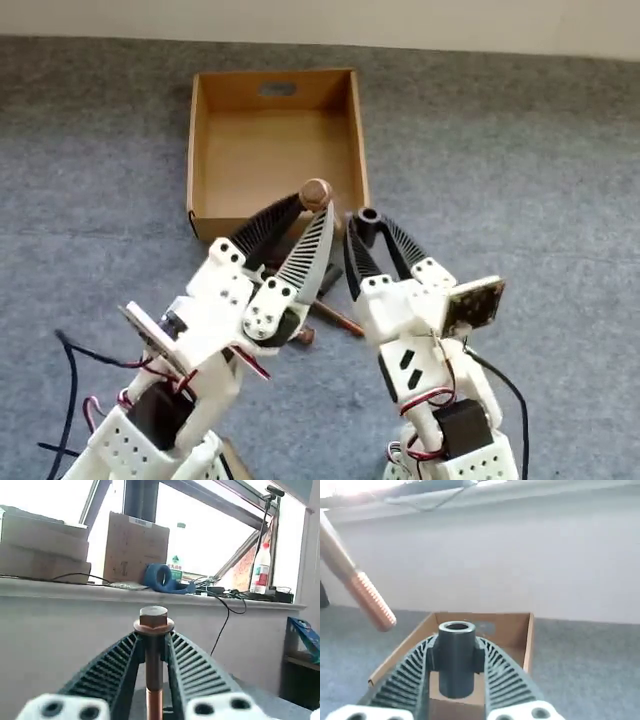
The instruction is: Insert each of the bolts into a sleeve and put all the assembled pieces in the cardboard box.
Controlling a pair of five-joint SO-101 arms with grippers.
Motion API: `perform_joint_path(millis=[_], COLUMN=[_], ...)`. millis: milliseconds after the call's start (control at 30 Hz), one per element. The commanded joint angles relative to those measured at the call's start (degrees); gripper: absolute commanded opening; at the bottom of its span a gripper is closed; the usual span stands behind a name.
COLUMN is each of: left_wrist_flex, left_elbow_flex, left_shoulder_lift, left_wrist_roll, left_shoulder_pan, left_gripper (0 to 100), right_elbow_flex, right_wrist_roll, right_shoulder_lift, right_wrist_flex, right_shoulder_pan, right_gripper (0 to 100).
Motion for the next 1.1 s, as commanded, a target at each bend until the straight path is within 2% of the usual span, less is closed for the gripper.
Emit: perform_joint_path(millis=[0,233,767,1067], left_wrist_flex=[-1.49,-1.23,-1.58,-1.58], left_elbow_flex=[-7.25,-18.33,-18.51,-18.51], left_shoulder_lift=[4.88,22.64,32.92,33.27], left_wrist_roll=[-0.09,0.18,0.18,-0.09], left_shoulder_pan=[-0.48,-0.4,0.4,3.3], left_gripper=[1,1,1,1], right_elbow_flex=[2.42,5.23,5.76,5.76], right_wrist_roll=[-0.62,-0.62,-0.62,-0.62], right_shoulder_lift=[-0.22,-0.48,-0.57,-0.57], right_wrist_flex=[-5.49,-5.76,-5.49,-5.41], right_shoulder_pan=[-0.48,-0.31,-0.22,-0.22], right_gripper=[0.6,0.6,0.6,0.6])
